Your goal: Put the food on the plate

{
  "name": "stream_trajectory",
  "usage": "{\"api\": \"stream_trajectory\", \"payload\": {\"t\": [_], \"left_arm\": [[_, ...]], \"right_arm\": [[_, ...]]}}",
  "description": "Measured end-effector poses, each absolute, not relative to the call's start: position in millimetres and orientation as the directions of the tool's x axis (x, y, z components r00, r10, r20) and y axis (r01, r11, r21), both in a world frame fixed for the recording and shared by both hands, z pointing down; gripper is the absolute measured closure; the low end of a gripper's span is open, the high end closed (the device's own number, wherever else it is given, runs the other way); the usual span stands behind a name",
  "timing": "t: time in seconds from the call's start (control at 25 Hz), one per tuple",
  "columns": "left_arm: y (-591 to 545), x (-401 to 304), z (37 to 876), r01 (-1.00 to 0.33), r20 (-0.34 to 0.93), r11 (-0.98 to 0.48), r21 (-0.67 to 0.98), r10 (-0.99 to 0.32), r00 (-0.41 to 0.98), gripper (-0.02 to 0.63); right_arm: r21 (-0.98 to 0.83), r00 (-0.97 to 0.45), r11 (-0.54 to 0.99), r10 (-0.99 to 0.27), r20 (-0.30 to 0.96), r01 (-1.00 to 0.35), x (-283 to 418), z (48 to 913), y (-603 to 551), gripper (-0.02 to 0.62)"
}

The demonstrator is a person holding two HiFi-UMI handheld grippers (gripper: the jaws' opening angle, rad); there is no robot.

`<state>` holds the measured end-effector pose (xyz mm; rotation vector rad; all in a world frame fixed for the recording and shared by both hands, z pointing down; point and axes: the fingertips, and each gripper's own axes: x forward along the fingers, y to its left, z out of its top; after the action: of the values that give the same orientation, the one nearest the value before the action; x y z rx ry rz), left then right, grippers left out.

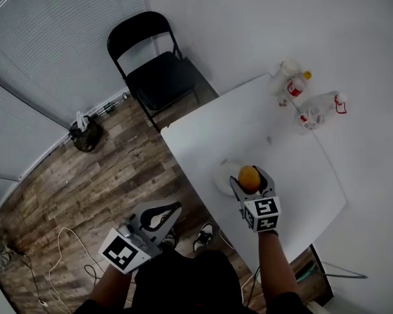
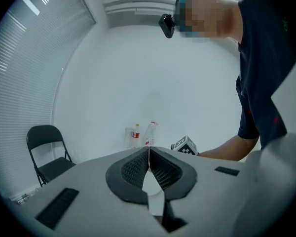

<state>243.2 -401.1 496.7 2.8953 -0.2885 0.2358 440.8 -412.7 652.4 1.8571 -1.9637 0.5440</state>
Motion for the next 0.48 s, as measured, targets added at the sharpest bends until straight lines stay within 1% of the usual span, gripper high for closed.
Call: {"api": "stream_trajectory", "payload": {"t": [0.2, 0.48], "left_arm": [[-410, 236, 509, -0.218, 0.199, -0.948, 0.232, -0.173, 0.965, 0.583], [-416, 228, 516, -0.23, 0.215, -0.939, 0.256, -0.177, 0.961, 0.583]], "right_arm": [[-0.007, -0.044, 0.051, -0.77, 0.636, -0.999, 444, 717, -428, 0.255], [0.026, -0.014, 0.046, -0.695, 0.719, -0.999, 446, 760, -435, 0.255]]}}
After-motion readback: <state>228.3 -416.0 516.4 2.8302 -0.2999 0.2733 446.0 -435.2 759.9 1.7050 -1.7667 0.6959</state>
